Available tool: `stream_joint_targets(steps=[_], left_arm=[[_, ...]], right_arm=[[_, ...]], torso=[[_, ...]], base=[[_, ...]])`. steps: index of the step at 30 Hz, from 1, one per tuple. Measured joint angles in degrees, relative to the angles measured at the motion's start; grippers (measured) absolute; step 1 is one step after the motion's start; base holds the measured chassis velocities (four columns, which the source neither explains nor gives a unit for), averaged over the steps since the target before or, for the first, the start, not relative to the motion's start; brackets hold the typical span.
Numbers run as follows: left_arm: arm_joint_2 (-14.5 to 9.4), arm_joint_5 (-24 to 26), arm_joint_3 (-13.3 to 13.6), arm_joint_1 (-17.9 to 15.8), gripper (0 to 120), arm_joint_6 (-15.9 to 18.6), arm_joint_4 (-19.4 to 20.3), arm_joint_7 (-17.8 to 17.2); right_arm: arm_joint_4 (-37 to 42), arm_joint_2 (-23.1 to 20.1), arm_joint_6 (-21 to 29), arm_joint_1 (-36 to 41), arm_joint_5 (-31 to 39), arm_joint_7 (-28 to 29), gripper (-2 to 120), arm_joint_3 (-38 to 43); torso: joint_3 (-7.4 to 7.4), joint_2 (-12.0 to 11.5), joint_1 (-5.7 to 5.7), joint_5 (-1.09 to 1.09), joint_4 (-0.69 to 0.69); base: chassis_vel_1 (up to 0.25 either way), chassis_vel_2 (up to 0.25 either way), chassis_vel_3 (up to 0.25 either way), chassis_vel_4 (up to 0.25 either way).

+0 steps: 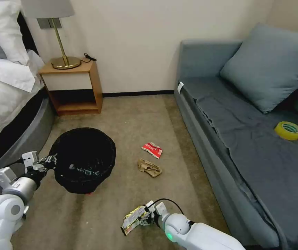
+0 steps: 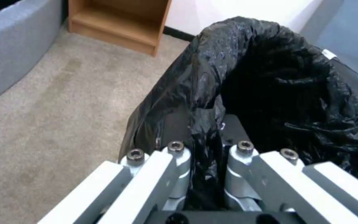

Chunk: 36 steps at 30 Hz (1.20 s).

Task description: Pick up the trash bin, then pick up the garbage on the floor and place it into the trash bin.

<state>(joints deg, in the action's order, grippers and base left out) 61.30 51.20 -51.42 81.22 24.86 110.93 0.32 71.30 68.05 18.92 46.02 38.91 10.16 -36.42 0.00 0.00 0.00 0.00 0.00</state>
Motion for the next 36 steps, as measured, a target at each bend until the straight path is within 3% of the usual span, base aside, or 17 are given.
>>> stream_joint_targets(steps=[2, 10, 25, 28, 36], left_arm=[[0.0, 0.0, -0.1, 0.0, 6, -0.1, -0.1, 0.0], [0.0, 0.2, -0.3, 0.0, 6, -0.2, -0.3, 0.1], [0.4, 0.1, -0.3, 0.0, 6, -0.1, 0.1, 0.0], [0.6, 0.1, -0.2, 0.1, 6, 0.0, 0.2, -0.1], [0.6, 0.2, 0.3, 0.1, 6, 0.2, -0.6, -0.5]], right_arm=[[-0.1, 0.1, -0.1, 0.0, -0.2, 0.0, 91, -0.1], [-0.7, 0.5, -1.3, 0.2, -1.3, 0.1, 57, -0.4], [-0.1, -0.2, -2.4, 0.2, -2.1, 0.9, 7, 0.3], [0.9, -0.9, -2.7, 0.1, -2.0, 1.3, 0, 1.1], [7.3, -5.3, -2.8, -2.8, -1.1, 3.6, 0, 8.3]], torso=[[0.00, 0.0, 0.00, 0.00, 0.00], [0.00, 0.0, 0.00, 0.00, 0.00], [0.00, 0.0, 0.00, 0.00, 0.00], [0.00, 0.0, 0.00, 0.01, 0.00], [0.00, 0.0, 0.00, 0.01, 0.00]], base=[[0.000, 0.000, 0.000, 0.000], [0.000, 0.000, 0.000, 0.000], [0.000, 0.000, 0.000, 0.000], [0.000, 0.000, 0.000, 0.000], [0.000, 0.000, 0.000, 0.000]])
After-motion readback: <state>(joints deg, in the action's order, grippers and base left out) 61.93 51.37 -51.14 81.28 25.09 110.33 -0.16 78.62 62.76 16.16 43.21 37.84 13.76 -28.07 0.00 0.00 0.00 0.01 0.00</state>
